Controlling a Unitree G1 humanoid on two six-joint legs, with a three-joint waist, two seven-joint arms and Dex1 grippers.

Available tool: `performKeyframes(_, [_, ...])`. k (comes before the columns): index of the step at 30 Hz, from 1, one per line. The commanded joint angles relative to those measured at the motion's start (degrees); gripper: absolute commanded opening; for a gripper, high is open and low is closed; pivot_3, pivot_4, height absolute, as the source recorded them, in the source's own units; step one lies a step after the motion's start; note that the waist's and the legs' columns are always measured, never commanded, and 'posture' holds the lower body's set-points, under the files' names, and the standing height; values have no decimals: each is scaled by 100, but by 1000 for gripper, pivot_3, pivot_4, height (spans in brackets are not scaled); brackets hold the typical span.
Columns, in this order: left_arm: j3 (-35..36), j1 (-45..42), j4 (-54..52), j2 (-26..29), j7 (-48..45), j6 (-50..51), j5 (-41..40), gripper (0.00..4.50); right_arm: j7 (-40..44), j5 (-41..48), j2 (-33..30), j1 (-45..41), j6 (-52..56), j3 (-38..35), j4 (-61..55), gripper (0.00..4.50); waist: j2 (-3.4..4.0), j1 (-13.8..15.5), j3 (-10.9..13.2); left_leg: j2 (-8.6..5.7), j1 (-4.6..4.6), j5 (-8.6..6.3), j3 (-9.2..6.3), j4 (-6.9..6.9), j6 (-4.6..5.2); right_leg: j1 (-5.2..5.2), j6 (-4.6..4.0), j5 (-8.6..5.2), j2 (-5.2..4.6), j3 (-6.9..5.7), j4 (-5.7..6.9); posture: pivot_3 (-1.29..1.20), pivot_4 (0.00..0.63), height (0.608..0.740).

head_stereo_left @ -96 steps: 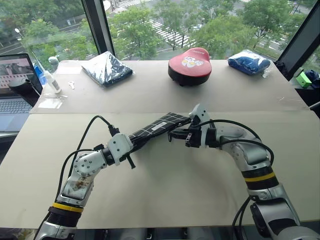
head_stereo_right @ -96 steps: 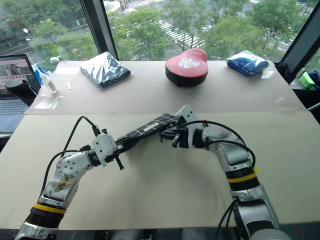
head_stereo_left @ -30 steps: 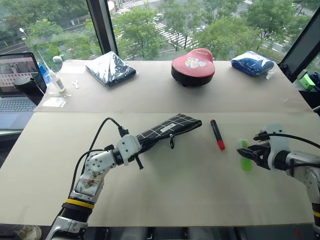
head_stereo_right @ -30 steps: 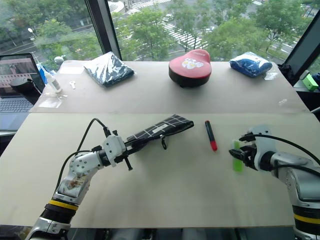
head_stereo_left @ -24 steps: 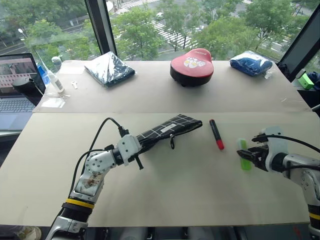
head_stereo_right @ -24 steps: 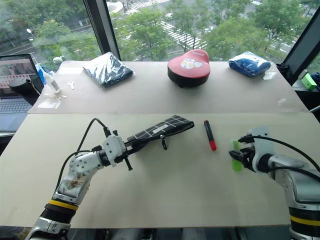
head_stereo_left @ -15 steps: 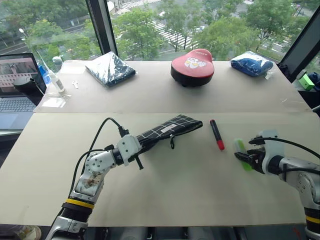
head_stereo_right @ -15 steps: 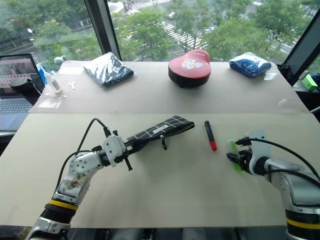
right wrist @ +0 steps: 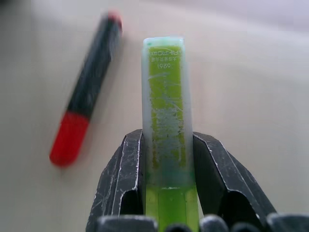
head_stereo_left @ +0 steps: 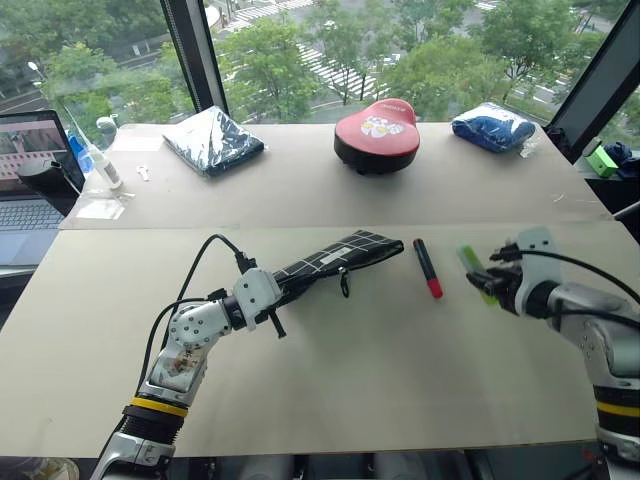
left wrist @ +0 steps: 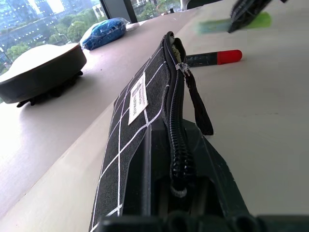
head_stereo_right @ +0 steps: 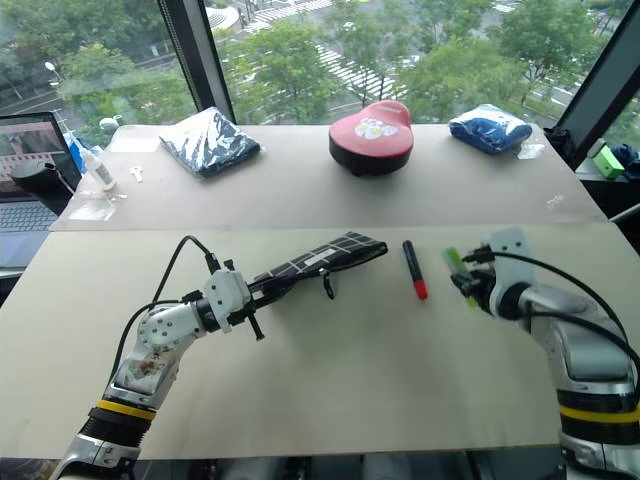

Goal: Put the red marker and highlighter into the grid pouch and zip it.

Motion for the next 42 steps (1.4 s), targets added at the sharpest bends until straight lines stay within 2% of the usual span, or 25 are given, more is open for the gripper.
performKeyframes(1, [74, -71, -163, 27, 31, -29, -44, 0, 1071, 422, -503, -300, -629, 10, -705, 1011, 0, 11, 0, 1, -1, 0, -1, -4, 0, -1, 0, 0, 1, -2, -1, 0, 150, 740])
performKeyframes(4, [63, -80, -172, 19, 38, -24, -36, 0, 1883, 392, -1044, -232, -940, 534, -1096, 1011, -1, 50, 0, -2, -7, -2, -11, -4, 3, 3, 2, -1, -1, -9, -9, 0, 150, 740])
performKeyframes(7, [51, -95, -158, 6, 49, -30, -28, 0, 2187, 207, -1271, -249, -1177, 1002, -1169, 1011, -2, 28, 1, -2, -6, -6, -11, 0, 10, 16, 4, 0, 0, -6, -37, 0, 150, 740])
performKeyframes(15, [-5, -66, -135, -27, 97, -121, 57, 0, 2103, -274, -974, -633, -1220, 1862, -801, 1011, -3, 24, 1, -1, -9, -5, -12, 0, 4, 10, 5, 3, -2, -3, -38, 0, 150, 740])
performKeyframes(29, [-74, 3, -210, 43, 120, -296, 249, 0, 2404, -574, -783, -1014, -1320, 2202, -123, 1011, -3, 34, 1, -5, -15, -4, -13, -3, 2, 1, 4, 4, -7, -3, -38, 0, 150, 740])
performKeyframes(32, [-73, 18, -217, 53, 114, -315, 265, 0, 2555, -750, -809, -1116, -1326, 2481, -61, 1011, -3, 24, 1, -5, -15, -4, -13, -4, 2, -1, 4, 4, -7, -3, -37, 0, 150, 740])
performKeyframes(42, [-46, 4, -234, 96, 78, -310, 270, 0, 2626, -1757, -73, -2164, -2066, 3537, 392, 1011, -3, -4, 1, -8, -46, 22, -8, -3, -41, -52, 2, 5, -7, 3, 3, 0, 150, 740])
